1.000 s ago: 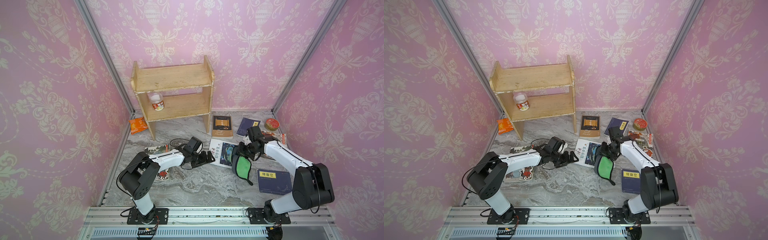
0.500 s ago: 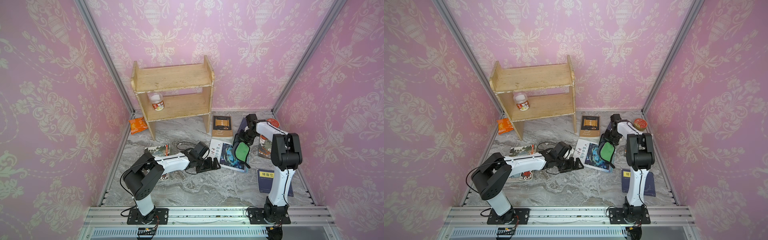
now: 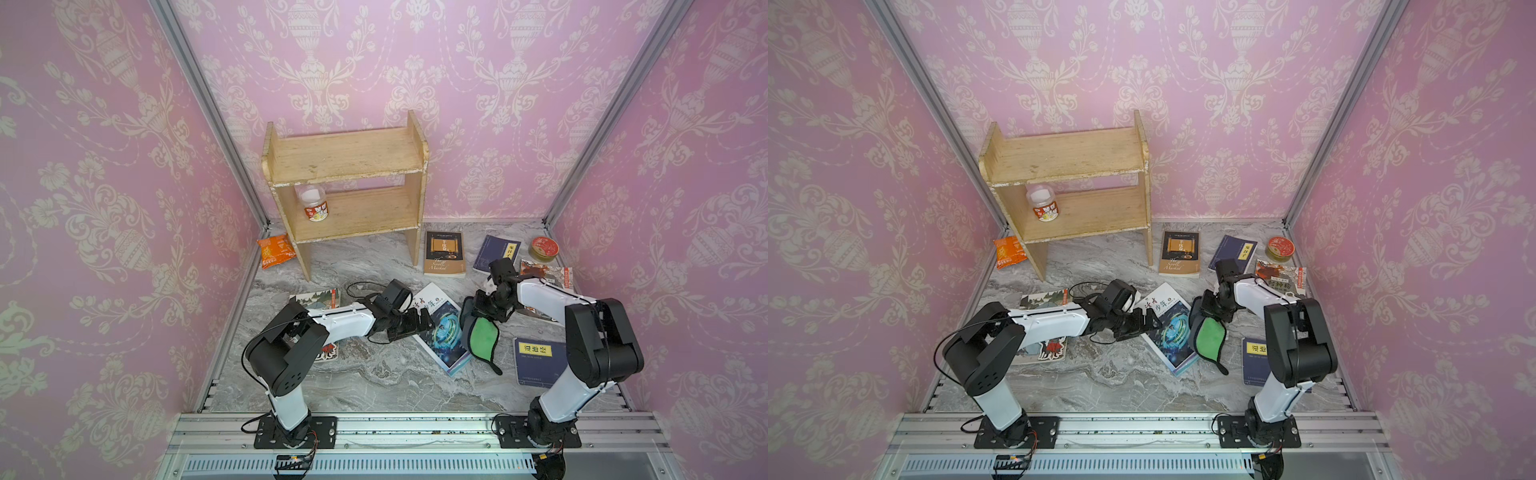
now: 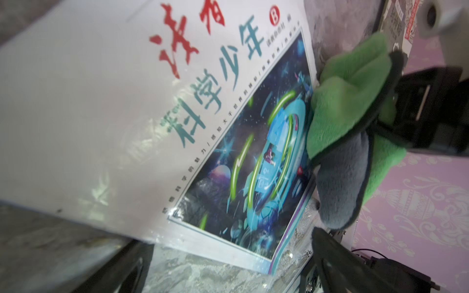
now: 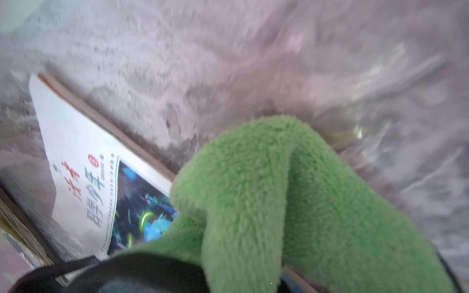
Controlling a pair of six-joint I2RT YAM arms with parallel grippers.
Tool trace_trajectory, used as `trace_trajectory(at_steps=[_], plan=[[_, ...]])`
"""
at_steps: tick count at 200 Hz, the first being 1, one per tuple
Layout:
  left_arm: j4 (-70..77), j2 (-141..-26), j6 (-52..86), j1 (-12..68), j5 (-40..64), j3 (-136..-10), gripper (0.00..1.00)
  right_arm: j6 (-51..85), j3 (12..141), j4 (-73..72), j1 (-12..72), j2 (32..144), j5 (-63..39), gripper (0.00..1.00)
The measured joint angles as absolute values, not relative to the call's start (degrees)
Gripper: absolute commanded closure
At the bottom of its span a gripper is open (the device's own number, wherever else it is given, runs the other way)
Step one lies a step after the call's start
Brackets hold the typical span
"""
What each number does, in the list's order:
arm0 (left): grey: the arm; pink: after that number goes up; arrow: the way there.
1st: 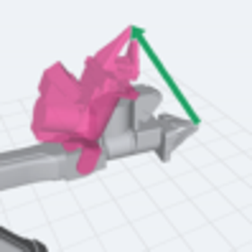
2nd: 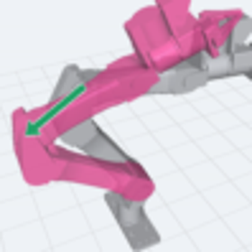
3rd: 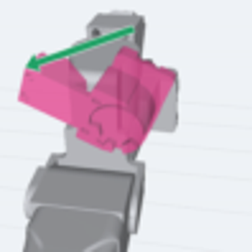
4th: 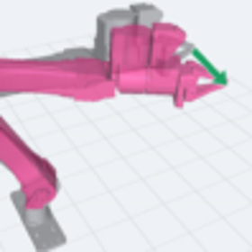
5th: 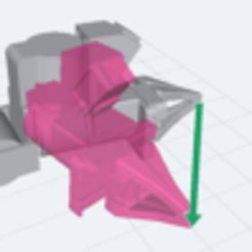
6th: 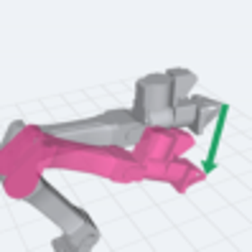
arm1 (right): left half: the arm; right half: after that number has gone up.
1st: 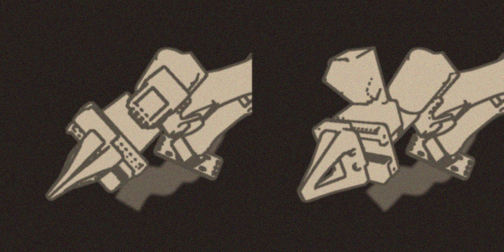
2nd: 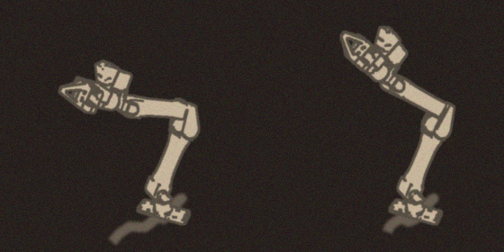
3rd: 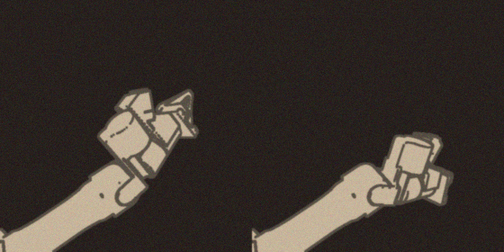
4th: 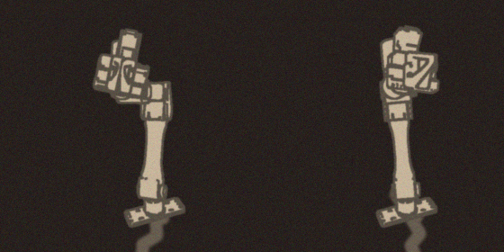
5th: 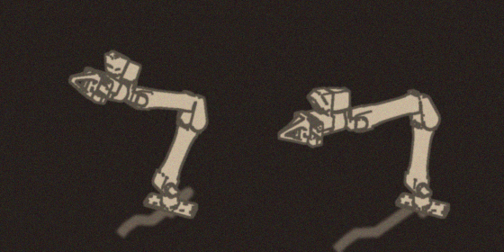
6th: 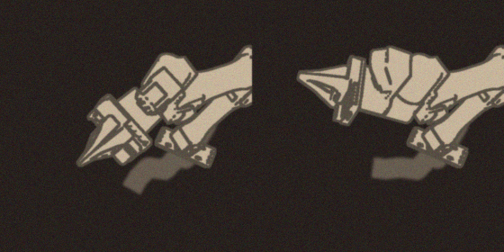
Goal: Wipe the cover of the book
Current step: Adjust the book at the center of the board, then pick up the book from the center of the board.
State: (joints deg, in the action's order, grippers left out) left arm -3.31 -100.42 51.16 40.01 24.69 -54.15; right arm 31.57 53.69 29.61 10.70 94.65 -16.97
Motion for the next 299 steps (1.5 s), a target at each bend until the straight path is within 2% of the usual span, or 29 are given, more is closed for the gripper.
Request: trace_trajectory(at_steps=[28, 51, 114, 165, 197, 236, 252, 281, 299], plan=[[-2.3, -100.6, 51.2, 37.2, 24.5, -54.2, 0.01, 34.7, 47.6, 27.1, 15.9, 91.0, -23.4, 1.00], [-1.5, -100.0, 51.1, 37.0, 24.7, -53.0, 0.01, 36.7, 44.3, 25.5, 16.6, 88.8, -27.2, 1.00], [3.7, -88.9, 53.6, 37.4, 26.2, -38.9, 0.01, 36.8, 43.8, 28.0, 13.1, 86.4, -24.2, 1.00], [8.9, -89.4, 58.2, 40.5, 26.8, -37.2, 0.01, 35.6, 47.1, 28.1, 7.5, 91.2, -22.5, 1.00], [14.5, -91.9, 61.5, 42.0, 28.2, -37.3, 0.01, 35.4, 46.3, 25.6, 8.1, 91.9, -24.2, 1.00], [15.6, -93.4, 63.1, 42.2, 28.4, -38.4, 0.01, 39.6, 40.9, 16.2, 14.7, 89.2, -25.4, 1.00], [14.4, -93.5, 63.1, 42.1, 28.2, -39.1, 0.04, 41.8, 38.5, 13.0, 16.9, 87.9, -26.4, 1.00], [10.5, -92.7, 62.8, 40.5, 28.2, -39.5, 0.16, 43.8, 35.9, 11.0, 18.2, 85.7, -26.6, 1.00], [6.1, -90.7, 61.8, 38.3, 28.2, -39.5, 0.18, 44.0, 35.5, 11.0, 18.4, 85.2, -26.5, 1.00]])
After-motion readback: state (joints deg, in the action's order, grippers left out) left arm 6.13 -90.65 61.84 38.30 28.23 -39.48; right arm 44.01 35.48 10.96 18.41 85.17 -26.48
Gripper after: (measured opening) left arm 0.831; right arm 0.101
